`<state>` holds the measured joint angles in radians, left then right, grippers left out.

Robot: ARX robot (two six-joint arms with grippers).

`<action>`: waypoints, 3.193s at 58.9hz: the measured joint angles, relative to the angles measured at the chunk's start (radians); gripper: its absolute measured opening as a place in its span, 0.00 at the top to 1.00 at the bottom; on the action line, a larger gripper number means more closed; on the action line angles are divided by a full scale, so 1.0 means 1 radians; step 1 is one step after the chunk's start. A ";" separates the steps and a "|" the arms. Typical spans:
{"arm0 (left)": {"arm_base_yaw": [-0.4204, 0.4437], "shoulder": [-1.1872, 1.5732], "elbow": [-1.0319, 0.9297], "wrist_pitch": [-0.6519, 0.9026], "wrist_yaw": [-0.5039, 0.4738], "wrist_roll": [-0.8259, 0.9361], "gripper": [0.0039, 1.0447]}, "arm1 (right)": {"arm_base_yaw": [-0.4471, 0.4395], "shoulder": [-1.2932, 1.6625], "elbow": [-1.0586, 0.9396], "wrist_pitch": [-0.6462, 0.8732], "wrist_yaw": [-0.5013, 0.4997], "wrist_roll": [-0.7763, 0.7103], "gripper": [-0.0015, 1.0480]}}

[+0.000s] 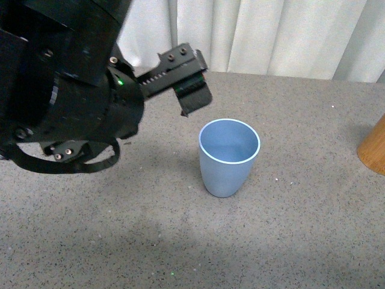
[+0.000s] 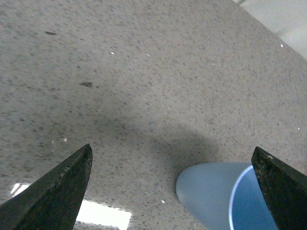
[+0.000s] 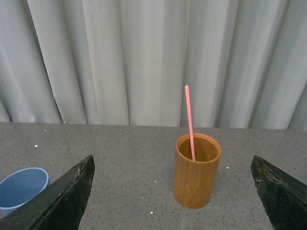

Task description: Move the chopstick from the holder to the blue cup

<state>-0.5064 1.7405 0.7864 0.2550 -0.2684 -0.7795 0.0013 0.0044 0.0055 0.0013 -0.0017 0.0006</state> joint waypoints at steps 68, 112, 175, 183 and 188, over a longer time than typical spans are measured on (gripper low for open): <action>0.504 -1.736 -0.768 -0.254 0.269 0.772 0.97 | 0.000 0.000 0.000 -0.001 0.000 0.000 0.09; 0.504 -1.736 -0.768 -0.254 0.268 0.773 0.06 | -0.064 1.462 0.431 0.707 0.003 0.040 0.09; 0.504 -1.736 -0.768 -0.254 0.268 0.773 0.06 | -0.159 1.723 0.827 0.391 -0.023 0.089 0.09; 0.504 -1.736 -0.768 -0.254 0.268 0.773 0.06 | -0.163 1.759 0.837 0.436 -0.035 0.085 0.09; 0.504 -1.736 -0.768 -0.254 0.268 0.773 0.06 | -0.168 1.790 0.844 0.467 -0.040 0.085 0.09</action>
<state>-0.0029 0.0040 0.0181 0.0006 -0.0002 -0.0067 -0.1665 1.7943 0.8497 0.4686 -0.0414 0.0856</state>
